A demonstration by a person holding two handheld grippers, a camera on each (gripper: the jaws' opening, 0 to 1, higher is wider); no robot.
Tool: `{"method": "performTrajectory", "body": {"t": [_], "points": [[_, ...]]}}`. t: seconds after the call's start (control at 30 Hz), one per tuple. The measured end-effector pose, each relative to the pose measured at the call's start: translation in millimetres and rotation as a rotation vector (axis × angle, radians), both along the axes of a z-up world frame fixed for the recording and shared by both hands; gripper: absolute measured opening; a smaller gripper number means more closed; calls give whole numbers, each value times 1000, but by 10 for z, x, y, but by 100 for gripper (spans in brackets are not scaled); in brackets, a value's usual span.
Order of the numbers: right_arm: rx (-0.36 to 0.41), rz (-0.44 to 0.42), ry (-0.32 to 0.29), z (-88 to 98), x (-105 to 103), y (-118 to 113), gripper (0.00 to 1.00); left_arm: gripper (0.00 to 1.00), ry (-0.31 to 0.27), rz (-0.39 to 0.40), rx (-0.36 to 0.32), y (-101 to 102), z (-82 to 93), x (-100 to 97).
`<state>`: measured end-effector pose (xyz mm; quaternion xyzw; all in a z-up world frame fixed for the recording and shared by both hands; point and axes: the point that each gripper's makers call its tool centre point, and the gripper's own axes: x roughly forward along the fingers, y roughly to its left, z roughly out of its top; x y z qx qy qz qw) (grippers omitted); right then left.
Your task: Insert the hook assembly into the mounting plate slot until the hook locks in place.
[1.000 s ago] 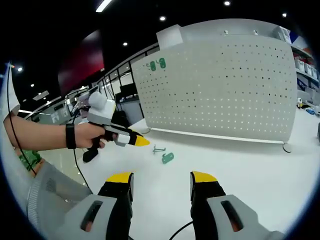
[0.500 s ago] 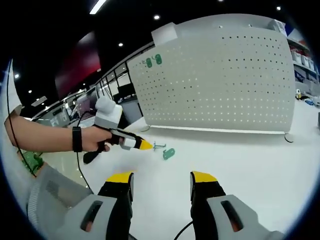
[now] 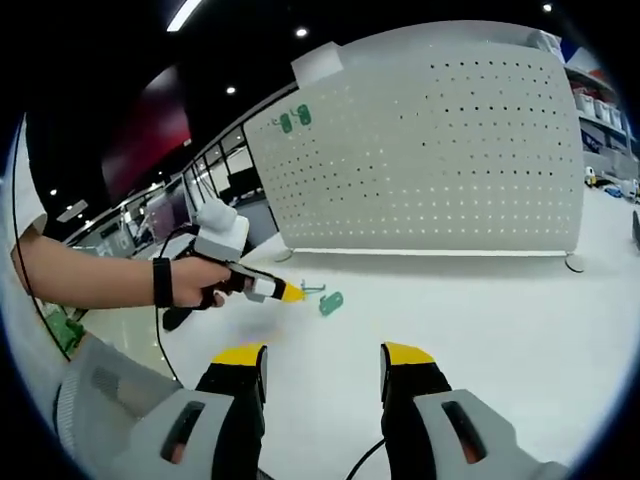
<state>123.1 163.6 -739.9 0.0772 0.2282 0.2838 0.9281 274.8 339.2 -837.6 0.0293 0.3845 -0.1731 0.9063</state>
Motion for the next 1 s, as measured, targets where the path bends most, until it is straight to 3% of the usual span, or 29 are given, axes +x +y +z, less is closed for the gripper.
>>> {"method": "performTrajectory", "body": {"t": [0.47,0.7,1.0], "points": [[-4,-12,20,-35,-28,-9,47,22,12,26,-14,-36,-64,103],[-9,-13,16,-13,-42,-21,47,9,32,27,-22,-28,-114,101],[-11,-18,14,-3,-41,-31,47,4,-15,9,-8,-19,-67,147]]}}
